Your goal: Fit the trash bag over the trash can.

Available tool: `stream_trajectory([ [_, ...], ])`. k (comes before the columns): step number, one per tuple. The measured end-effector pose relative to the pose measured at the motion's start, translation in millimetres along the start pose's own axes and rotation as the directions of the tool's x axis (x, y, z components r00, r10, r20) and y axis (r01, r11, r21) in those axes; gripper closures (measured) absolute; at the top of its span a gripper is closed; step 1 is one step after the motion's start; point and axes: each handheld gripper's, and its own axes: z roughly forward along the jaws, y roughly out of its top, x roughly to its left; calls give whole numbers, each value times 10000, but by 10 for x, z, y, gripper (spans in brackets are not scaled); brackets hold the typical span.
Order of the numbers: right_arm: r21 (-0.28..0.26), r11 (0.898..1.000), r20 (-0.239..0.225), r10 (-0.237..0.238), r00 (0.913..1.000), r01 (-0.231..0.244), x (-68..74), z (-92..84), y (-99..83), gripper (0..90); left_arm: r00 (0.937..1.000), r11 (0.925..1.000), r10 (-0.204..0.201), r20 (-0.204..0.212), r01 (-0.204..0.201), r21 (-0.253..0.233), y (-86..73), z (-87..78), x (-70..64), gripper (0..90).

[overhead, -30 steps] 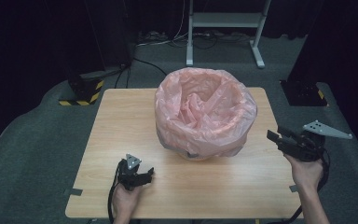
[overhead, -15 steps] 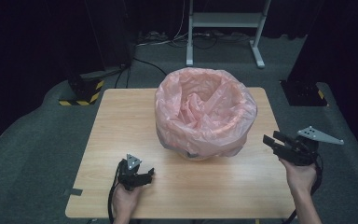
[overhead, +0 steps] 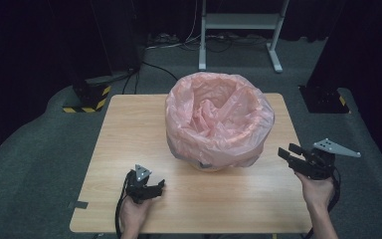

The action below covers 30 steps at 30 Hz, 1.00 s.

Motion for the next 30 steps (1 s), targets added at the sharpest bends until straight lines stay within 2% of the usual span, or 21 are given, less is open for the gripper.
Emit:
stream_trajectory([
  [12,52,9999,-93,161,9998,-160,-18,83,-61,473,10000,10000,5,8,-5,-2,0,0,-1,207],
  [30,335,9990,-286,308,9991,-298,-1,238,-262,473,10000,10000,32,8,-32,-7,0,0,-1,207],
])
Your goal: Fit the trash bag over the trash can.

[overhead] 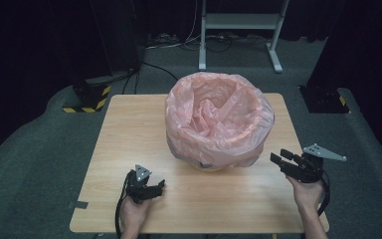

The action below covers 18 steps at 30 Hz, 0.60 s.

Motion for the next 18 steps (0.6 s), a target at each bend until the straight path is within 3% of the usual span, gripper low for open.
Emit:
stream_trajectory([
  [18,241,9996,-31,162,9999,-161,27,168,-103,474,10000,10000,5,3,-5,5,1,1,0,207],
])
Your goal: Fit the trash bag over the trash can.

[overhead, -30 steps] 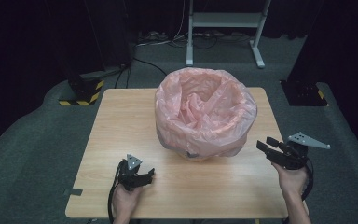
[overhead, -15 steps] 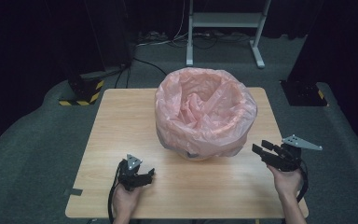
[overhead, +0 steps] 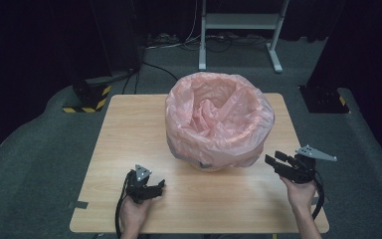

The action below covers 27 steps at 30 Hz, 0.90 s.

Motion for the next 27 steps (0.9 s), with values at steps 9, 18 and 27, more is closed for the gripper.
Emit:
stream_trajectory([
  [9,295,9995,51,-80,10000,78,17,151,-54,474,10000,10000,-2,1,2,1,0,0,0,207],
  [18,599,9982,-41,80,10000,-78,1,226,-120,474,10000,10000,-11,25,11,-2,1,2,-1,207],
  [27,1033,9946,215,-45,9998,23,-15,340,-171,473,10000,10000,-8,32,8,-1,1,2,-1,207],
])
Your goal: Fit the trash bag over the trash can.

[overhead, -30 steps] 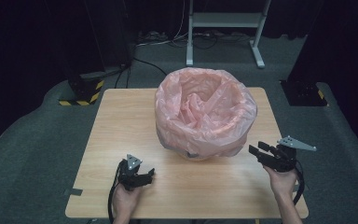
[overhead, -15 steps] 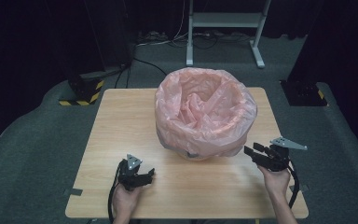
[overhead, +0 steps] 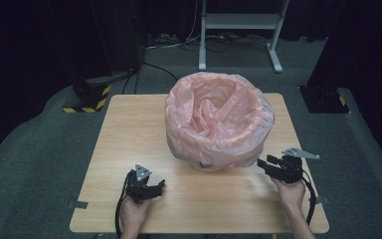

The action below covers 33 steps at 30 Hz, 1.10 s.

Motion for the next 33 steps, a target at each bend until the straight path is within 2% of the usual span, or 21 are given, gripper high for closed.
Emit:
stream_trajectory([
  [13,470,9987,464,-225,9987,203,-33,209,-32,472,10000,10000,3,5,-3,3,1,1,0,207],
  [16,738,9959,706,-584,9958,531,-32,254,-44,472,10000,10000,2,7,-2,3,1,1,0,207],
  [19,857,9936,1009,-816,9915,731,-39,280,-60,472,10000,10000,5,6,-5,4,1,1,0,207],
  [23,959,9910,1193,-1049,9873,937,-49,307,-60,472,10000,10000,21,13,-21,-15,1,2,0,207],
  [33,1152,9878,1369,-1203,9833,1048,-69,367,-80,470,10000,10000,24,15,-24,-15,1,2,0,207],
])
